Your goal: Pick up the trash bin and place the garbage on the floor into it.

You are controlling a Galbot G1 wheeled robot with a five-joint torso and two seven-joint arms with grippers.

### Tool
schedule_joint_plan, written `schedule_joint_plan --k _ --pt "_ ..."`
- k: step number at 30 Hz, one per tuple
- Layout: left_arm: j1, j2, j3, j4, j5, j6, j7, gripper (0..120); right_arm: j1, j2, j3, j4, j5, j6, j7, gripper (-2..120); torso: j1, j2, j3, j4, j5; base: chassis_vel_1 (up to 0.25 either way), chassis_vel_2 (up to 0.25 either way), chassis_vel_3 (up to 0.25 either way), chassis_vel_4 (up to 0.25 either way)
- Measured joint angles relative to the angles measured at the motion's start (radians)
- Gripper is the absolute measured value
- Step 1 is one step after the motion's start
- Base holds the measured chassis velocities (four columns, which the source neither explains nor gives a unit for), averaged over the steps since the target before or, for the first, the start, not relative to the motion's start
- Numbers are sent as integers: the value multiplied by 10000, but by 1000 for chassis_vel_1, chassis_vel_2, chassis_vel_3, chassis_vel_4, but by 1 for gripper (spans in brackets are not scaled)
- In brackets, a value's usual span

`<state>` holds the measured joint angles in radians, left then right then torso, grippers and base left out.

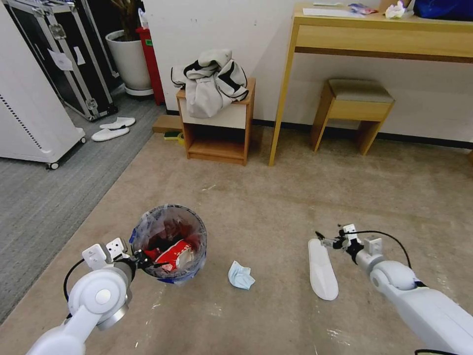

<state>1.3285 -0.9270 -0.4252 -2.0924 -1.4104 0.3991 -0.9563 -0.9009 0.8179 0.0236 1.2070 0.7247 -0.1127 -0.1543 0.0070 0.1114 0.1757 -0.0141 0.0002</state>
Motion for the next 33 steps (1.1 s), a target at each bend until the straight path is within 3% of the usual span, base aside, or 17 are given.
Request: schedule_joint_plan --k 4,11,26,33 --pt "56 44 -53 -22 -32 3 -43 1 184 23 -89 -191 115 -915 -282 100 0 0 -1 -3 -2 0 0 0 0" --pt "10 -33 43 0 -22 4 -96 1 488 207 -103 -602 475 -1769 -159 100 0 0 -1 -2 -3 0 0 0 0" --pt "115 -52 128 52 85 5 -107 1 690 994 79 -1749 745 -2604 1092 100 0 0 -1 -2 -3 0 0 0 0" --pt "107 -71 182 78 126 2 -107 1 548 1250 154 -2204 619 -2563 1124 100 -1 0 -1 -2 -1 0 0 0 0"
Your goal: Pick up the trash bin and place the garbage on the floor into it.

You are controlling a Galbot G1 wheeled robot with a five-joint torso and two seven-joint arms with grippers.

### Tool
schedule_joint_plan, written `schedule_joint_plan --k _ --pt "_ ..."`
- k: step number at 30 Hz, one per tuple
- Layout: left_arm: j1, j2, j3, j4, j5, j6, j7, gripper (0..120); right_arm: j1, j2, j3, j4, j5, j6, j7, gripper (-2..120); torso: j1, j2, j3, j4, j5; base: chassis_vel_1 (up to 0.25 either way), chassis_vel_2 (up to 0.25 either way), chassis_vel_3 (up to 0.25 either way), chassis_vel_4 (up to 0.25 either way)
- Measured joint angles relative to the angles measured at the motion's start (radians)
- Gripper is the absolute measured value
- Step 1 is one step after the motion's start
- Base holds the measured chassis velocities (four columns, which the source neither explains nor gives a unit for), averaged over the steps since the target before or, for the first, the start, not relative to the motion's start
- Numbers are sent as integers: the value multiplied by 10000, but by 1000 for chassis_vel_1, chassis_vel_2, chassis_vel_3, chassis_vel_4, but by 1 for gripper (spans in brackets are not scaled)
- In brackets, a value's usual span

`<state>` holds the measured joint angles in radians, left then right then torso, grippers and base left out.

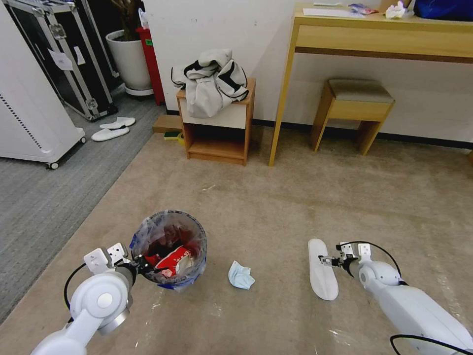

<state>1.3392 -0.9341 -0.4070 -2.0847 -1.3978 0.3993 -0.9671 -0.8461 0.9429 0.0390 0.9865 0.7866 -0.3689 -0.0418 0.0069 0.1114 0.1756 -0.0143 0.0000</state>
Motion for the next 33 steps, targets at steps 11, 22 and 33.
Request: schedule_joint_plan --k 11,22,33 --pt "-29 -26 79 54 52 -35 12 1 -360 322 88 -341 -406 -76 308 100 0 1 0 0 0 0 0 0 0" --pt "30 -150 149 63 177 -41 58 1 -633 377 234 -251 -488 151 -54 100 0 0 -1 0 0 0 0 0 0" --pt "21 -206 206 98 259 -34 63 1 -706 399 203 4 -775 465 -306 100 0 1 0 1 0 0 0 0 0"
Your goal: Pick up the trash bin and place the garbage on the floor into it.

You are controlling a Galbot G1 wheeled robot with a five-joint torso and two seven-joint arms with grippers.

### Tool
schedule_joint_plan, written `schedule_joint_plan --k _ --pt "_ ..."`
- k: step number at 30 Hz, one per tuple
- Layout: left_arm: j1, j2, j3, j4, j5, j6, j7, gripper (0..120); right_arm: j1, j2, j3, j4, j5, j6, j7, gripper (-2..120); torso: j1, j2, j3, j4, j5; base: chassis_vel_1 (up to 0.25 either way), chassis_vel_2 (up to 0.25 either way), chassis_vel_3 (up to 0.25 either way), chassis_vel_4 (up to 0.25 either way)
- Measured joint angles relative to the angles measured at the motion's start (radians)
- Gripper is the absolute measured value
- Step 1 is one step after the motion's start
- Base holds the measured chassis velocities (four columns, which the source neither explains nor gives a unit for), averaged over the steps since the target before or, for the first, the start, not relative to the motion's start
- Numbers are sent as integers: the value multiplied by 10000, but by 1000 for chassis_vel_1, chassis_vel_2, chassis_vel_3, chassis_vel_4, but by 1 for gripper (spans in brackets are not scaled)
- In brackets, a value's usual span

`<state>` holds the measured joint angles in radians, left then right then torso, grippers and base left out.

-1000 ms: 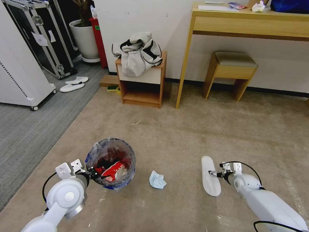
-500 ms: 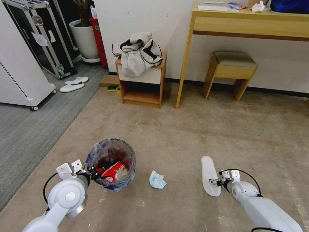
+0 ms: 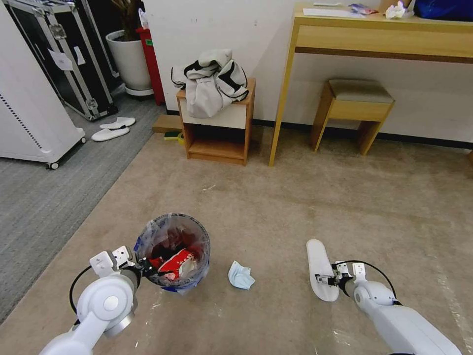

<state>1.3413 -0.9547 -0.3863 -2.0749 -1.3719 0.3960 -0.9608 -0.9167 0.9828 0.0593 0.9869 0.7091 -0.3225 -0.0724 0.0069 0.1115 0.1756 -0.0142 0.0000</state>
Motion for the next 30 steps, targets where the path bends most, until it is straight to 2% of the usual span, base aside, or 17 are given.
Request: schedule_joint_plan --k 27,30 --pt "-173 -10 114 122 78 -4 63 1 249 302 -122 -519 -123 52 40 100 0 -1 0 0 0 0 0 0 0" --pt "-168 -10 115 122 80 -9 65 1 267 326 -147 -535 -122 50 37 97 0 -1 0 0 -1 0 0 0 0"
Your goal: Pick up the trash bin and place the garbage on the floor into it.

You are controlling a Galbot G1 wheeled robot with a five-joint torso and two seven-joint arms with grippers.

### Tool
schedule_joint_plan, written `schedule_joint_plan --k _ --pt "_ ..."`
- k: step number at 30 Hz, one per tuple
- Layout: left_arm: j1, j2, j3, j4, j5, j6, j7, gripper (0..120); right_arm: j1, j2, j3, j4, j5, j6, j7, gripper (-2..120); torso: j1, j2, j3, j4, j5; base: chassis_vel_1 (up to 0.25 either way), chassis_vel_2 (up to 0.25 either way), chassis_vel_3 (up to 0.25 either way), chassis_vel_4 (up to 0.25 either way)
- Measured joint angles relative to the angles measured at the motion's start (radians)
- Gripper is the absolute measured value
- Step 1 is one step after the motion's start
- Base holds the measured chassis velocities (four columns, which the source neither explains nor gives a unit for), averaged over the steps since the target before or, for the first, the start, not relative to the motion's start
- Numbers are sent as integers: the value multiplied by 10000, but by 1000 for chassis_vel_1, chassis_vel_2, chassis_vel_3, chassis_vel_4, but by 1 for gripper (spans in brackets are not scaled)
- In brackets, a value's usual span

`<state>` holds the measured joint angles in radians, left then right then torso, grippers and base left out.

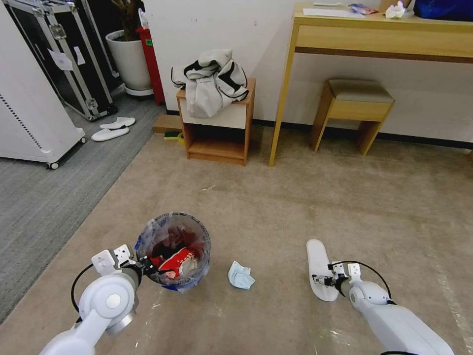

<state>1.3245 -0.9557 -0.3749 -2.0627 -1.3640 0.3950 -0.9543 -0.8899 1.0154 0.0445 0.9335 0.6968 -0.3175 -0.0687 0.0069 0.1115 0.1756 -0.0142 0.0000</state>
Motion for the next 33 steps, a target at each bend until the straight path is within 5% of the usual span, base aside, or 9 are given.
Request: schedule_joint_plan --k 5,17,26,33 --pt "30 -16 0 -13 31 -23 24 1 13 31 -25 -15 -6 -16 -48 90 0 0 0 0 -2 0 0 0 0" --pt "101 -90 23 -43 208 -87 108 1 -11 198 -2 -69 52 52 74 45 -2 1 -2 -7 -12 0 0 0 0" --pt "18 -99 117 -18 256 -90 125 1 -144 133 101 310 84 250 140 8 -1 -1 3 6 16 0 0 0 0" --pt "-129 -92 216 -23 244 -90 75 1 -562 -284 622 1593 -316 690 400 2 0 -2 3 2 6 0 0 0 0"
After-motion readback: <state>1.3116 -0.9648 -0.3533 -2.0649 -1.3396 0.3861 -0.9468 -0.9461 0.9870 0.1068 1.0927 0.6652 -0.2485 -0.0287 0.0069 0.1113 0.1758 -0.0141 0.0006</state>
